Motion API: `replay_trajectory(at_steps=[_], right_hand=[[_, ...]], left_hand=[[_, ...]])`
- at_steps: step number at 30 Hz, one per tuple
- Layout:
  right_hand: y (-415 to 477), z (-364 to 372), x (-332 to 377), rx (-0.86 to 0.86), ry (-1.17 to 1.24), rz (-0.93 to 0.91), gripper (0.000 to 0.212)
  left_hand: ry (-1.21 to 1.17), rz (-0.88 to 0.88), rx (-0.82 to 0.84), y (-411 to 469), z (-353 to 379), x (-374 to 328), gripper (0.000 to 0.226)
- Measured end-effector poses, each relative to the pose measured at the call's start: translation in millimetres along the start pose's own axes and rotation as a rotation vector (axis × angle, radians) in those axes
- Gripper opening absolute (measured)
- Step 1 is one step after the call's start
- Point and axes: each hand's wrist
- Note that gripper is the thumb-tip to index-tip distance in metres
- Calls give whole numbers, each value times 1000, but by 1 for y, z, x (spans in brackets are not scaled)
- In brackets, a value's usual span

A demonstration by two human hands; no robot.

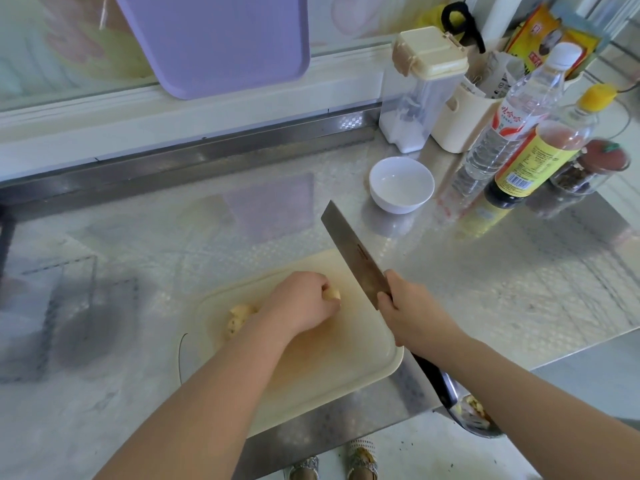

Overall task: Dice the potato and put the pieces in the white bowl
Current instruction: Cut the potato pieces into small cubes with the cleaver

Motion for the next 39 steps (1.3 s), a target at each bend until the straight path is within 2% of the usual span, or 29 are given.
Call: replay_trajectory(at_steps=[2, 6, 11, 16, 27, 39], right_hand=[[1, 5, -1, 31, -22, 6, 13], [5, 15, -5, 61, -60, -2, 13], [9, 24, -14, 62, -139, -8, 14], [9, 25, -17, 62, -217, -61, 12], [7, 7, -12, 35, -393, -246, 17], [4, 14, -8, 84, -471, -232, 16]], left_hand=[[-26, -40, 8, 6, -2, -3, 29], [-52, -59, -118, 14, 1, -9, 31], [-180, -64, -221, 1, 16, 1, 46], [-209, -72, -299, -4, 24, 2, 29], [-219, -82, -365, 0, 30, -8, 30], [-259, -140, -408, -1, 25, -8, 24]])
Point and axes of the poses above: each hand's wrist, its own y-axis towards the middle knuckle, its own z-axis out of the palm, x = y × z, and after that the axes turned 8 degrees about -x, right-handed
